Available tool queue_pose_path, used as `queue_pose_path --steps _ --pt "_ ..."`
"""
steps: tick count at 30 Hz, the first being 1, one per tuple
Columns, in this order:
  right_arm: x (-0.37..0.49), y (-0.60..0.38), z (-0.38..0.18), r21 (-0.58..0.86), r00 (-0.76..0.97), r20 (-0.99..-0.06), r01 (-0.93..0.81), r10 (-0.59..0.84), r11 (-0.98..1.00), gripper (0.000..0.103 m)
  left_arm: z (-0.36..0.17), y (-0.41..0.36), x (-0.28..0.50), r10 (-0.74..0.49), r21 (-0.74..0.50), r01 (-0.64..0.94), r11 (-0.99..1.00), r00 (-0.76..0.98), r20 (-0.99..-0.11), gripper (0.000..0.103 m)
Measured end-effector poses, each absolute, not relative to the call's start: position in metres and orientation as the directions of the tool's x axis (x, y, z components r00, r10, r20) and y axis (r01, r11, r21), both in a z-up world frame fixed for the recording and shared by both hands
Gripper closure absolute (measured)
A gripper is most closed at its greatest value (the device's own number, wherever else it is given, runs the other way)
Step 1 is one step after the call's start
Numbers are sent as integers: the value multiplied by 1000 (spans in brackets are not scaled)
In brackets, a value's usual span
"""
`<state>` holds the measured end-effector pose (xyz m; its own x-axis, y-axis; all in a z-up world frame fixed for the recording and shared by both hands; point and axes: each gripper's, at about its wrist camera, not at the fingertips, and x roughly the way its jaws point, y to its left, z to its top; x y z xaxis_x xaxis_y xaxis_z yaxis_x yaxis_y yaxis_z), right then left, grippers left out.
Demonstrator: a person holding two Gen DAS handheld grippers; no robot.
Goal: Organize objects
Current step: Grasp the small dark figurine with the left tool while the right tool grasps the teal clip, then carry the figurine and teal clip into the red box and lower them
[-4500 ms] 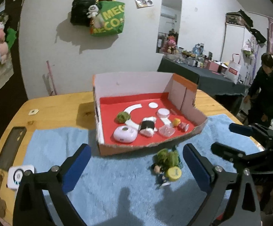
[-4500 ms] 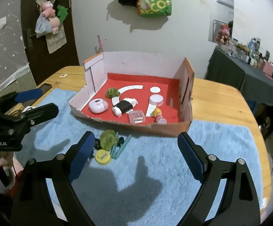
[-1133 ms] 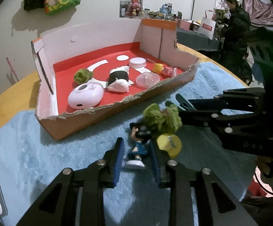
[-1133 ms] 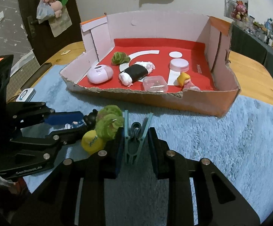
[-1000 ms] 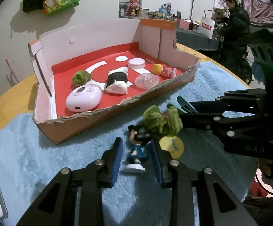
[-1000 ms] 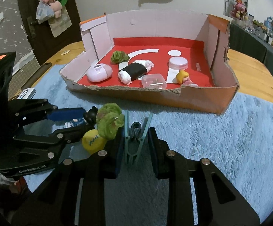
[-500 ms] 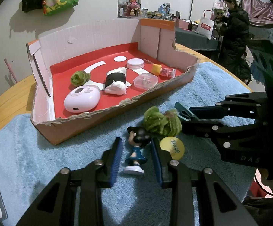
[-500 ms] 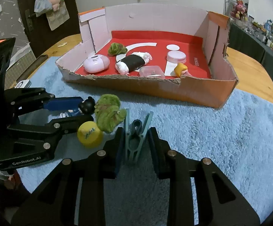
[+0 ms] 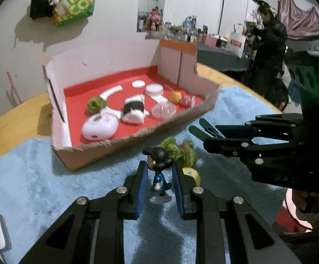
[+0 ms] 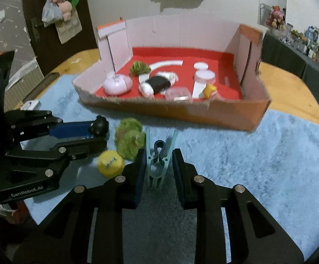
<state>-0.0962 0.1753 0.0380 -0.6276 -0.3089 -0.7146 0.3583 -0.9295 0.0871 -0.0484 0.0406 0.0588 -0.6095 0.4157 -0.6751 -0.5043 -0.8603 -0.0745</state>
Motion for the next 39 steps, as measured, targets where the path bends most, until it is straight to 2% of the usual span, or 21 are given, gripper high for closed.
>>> queue_pose_path --steps 25,31,39 --pt "-111 180 90 117 -671 -645 387 -366 -915 80 106 35 -80 447 -146 -467 -872 -640 -625 79" --pt "-140 180 108 108 -668 -647 397 -367 -912 80 127 45 -120 421 -128 -447 -885 -654 -629 79" --pt "-215 184 121 84 -630 -711 364 -312 -928 80 133 58 -199 352 -122 -381 -917 -624 -698 79"
